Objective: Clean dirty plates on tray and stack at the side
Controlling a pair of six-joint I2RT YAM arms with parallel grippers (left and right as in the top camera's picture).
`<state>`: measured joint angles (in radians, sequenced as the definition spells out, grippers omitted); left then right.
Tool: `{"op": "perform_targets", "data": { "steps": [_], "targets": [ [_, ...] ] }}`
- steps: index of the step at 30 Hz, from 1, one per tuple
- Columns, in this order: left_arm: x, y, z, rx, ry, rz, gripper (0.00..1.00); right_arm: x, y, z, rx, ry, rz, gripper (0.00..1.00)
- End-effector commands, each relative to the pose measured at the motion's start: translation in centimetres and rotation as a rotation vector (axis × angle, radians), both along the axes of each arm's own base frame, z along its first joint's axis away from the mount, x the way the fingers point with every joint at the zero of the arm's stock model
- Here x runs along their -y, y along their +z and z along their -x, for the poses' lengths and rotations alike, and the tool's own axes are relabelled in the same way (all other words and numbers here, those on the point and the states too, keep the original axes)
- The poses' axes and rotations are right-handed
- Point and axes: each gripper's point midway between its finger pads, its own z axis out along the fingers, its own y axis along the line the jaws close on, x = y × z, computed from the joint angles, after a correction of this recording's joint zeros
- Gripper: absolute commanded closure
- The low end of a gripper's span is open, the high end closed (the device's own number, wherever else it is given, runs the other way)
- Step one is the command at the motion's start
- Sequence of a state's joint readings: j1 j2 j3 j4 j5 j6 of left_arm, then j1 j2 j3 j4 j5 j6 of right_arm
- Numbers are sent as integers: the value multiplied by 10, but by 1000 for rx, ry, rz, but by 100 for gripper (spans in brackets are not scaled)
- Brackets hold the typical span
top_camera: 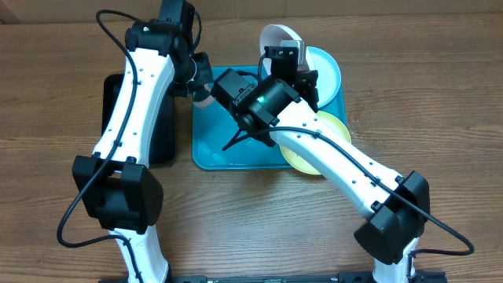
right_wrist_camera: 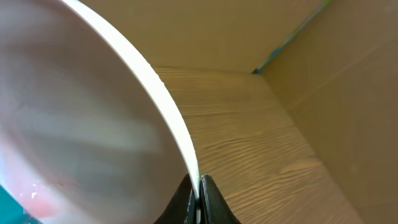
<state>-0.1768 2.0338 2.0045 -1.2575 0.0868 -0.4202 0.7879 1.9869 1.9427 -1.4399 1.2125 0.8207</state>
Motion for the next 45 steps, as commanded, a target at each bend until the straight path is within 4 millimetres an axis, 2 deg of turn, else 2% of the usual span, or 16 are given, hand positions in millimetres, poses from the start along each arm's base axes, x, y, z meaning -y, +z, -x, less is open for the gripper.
{"op": "perform_targets", "data": {
  "steps": [1, 6, 9, 15, 19, 24, 25, 27, 30, 32, 36, 40, 45],
  "targets": [
    [1, -2, -1, -7, 13, 14, 96, -6, 5, 1, 23, -7, -171, 96],
    [1, -2, -1, -9, 14, 14, 96, -38, -69, -3, -255, 15, -573, 96],
    [1, -2, -1, -10, 13, 13, 96, -51, -107, -1, -391, 18, -729, 96],
    [1, -2, -1, -10, 13, 13, 96, -54, -172, 7, -566, -33, -856, 96],
    [1, -2, -1, -9, 13, 13, 97, -60, -201, 11, -635, -50, -891, 96],
    [1, -2, -1, -9, 12, 13, 96, -74, -207, 8, -670, 21, -917, 94],
    [1, -2, -1, -9, 12, 13, 96, -77, -207, 7, -680, 49, -917, 90],
    [1, -2, -1, -9, 12, 13, 96, -80, -206, 8, -708, 103, -908, 73],
    [1, -2, -1, -8, 12, 13, 96, -81, -206, 9, -753, 198, -866, 58],
    [1, -2, -2, -5, 12, 14, 96, -82, -206, 7, -794, 284, -858, 51],
    [2, -2, -2, -3, 10, 14, 96, -80, -201, -4, -847, 499, -874, 47],
    [5, -1, -2, -1, 5, 15, 96, -66, -195, -28, -798, 596, -835, 48],
    [6, -1, -2, -1, 3, 15, 96, -69, -194, -42, -761, 692, -782, 51]
  ]
}}
